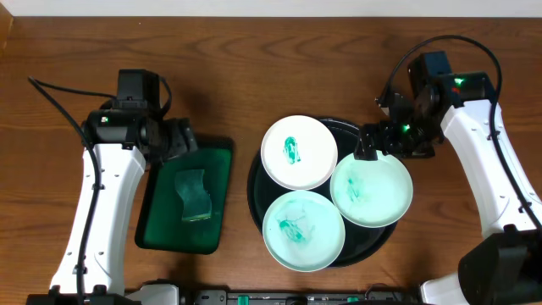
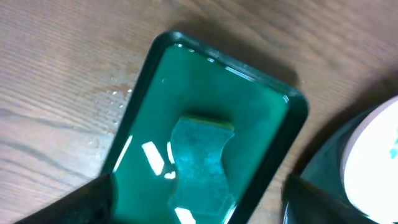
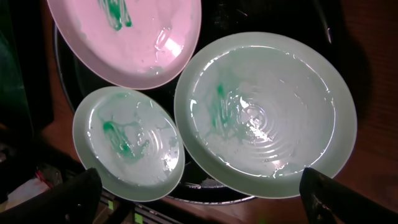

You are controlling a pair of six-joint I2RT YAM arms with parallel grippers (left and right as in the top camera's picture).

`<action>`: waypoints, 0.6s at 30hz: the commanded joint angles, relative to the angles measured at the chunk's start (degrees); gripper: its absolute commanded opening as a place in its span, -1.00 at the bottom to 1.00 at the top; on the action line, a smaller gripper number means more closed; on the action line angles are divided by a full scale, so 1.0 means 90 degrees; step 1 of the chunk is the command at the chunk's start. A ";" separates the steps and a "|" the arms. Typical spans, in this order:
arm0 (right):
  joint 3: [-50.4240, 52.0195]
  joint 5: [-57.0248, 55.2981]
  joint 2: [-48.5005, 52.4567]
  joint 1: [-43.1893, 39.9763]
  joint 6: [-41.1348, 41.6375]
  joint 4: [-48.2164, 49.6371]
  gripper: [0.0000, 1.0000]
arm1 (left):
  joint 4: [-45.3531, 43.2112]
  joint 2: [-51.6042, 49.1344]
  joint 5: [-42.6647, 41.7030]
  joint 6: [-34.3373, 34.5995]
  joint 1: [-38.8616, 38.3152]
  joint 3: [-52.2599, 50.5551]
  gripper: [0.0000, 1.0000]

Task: Clean dirty plates on tray and stack at the side
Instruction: 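Raise the right arm and reach toward the top-right plate rim, then lower the left gripper and grasp the green sponge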

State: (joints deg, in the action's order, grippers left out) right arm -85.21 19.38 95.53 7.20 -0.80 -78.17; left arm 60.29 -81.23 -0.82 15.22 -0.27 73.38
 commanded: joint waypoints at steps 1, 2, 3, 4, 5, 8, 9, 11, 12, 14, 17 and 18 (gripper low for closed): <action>-0.0068 0.0068 -0.0063 0.0046 0.0010 0.0000 0.99 | 0.0192 -0.0002 0.0146 0.0206 0.0024 0.0083 0.54; -0.0068 0.0070 -0.0063 0.0044 0.0010 0.0005 0.99 | 0.0277 -0.0002 0.0146 0.0539 0.0024 0.0056 0.43; -0.0068 0.0068 -0.0063 0.0046 0.0010 0.0017 0.98 | 0.0359 -0.0002 0.0146 0.0867 0.0022 -0.0027 0.38; -0.0068 0.0068 -0.0063 0.0046 0.0010 0.0017 0.99 | 0.0386 -0.0002 0.0146 0.0901 0.0022 -0.0090 0.37; -0.0068 0.0068 -0.0063 0.0044 0.0010 0.0022 0.99 | 0.0391 -0.0007 0.0151 0.0889 0.0022 -0.0199 0.45; -0.0068 0.0068 -0.0063 0.0044 0.0010 0.0029 0.99 | 0.0318 -0.0017 0.0163 0.0891 0.0024 -0.0668 0.62; -0.0068 0.0068 -0.0063 0.0044 0.0010 0.0046 0.99 | 0.0277 -0.0019 0.0163 0.0891 0.0022 -0.0872 0.62; -0.0068 0.0068 -0.0063 0.0044 0.0010 0.0075 0.98 | 0.0109 -0.0019 0.0141 0.0891 0.0024 -0.1248 0.62; -0.0068 0.0070 -0.0063 0.0044 0.0010 0.0075 0.98 | -0.0012 -0.0019 0.0143 0.0891 0.0024 -0.1423 0.62; -0.0068 0.0068 -0.0063 0.0044 0.0010 0.0066 0.99 | -0.0270 -0.0019 0.0136 0.0891 0.0022 -0.1717 0.62; -0.0068 0.0070 -0.0063 0.0078 0.0010 0.0063 0.99 | -0.0882 -0.0029 -0.0136 0.0835 0.0022 -0.2193 0.62; -0.0068 0.0070 -0.0063 0.0087 0.0012 0.0066 0.98 | -0.1018 -0.0044 -0.0245 0.0831 0.0022 -0.2271 0.62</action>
State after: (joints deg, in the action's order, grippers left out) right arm -85.23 19.53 95.53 7.22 -0.80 -77.67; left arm 53.78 -81.30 -0.56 22.50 -0.25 55.55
